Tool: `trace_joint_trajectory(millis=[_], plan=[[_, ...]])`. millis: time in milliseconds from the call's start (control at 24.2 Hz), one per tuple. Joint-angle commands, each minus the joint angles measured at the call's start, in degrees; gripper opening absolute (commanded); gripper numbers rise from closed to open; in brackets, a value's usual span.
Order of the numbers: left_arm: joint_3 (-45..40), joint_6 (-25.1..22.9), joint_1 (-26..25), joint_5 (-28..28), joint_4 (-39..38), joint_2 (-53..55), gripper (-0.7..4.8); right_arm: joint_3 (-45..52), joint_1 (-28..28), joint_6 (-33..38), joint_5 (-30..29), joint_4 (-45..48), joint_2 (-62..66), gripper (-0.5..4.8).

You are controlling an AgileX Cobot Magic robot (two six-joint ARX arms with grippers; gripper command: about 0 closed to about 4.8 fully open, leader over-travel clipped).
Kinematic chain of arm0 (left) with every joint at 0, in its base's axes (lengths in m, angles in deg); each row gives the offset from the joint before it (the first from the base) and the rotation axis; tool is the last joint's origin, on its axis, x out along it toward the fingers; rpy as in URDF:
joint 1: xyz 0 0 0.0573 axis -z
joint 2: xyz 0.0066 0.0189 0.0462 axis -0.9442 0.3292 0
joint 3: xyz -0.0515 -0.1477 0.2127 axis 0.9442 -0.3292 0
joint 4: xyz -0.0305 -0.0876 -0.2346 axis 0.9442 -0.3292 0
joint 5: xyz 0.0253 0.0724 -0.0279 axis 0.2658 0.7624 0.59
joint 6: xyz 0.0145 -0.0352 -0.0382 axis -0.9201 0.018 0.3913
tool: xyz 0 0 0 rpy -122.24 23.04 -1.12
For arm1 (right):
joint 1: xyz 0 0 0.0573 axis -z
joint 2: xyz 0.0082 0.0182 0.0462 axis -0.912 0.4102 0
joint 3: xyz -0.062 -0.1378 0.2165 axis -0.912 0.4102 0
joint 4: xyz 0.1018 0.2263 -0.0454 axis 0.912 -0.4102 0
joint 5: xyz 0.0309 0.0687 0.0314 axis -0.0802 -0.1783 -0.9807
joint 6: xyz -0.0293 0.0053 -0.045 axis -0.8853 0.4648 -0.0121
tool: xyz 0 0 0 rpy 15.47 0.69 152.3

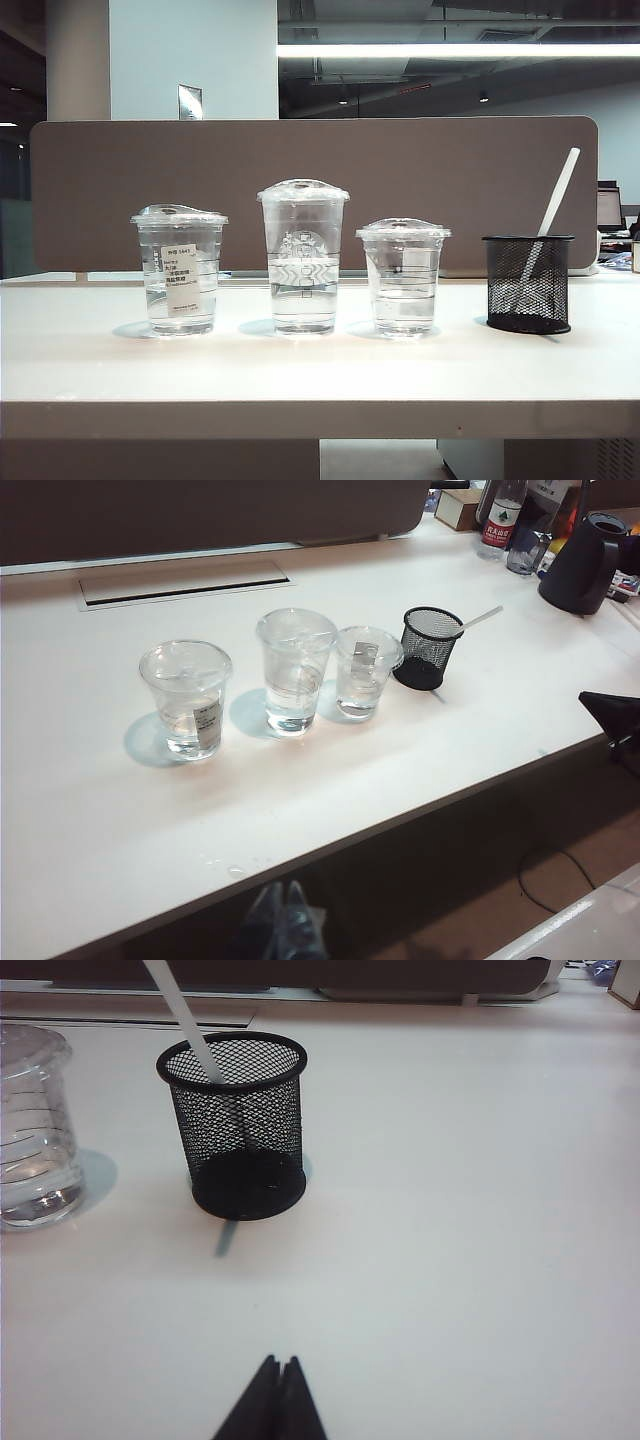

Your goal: Pick up the straw and insert it into the large coffee cup.

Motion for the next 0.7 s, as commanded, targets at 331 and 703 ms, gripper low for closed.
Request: trace_joint_trajectory(millis=[331,703], plan=[[0.07,-0.02,-0.04,-0.24,1.40,0.09,-0.04,0.39,-0.11,0.07,-4.09,2.49,-0.07,-0.01],[0.07,-0.04,-0.07,-0.22,1.55,0.11,-0.04,-2.12,-0.13,4.20,-9.86,12.35,-0.07,-0.02]])
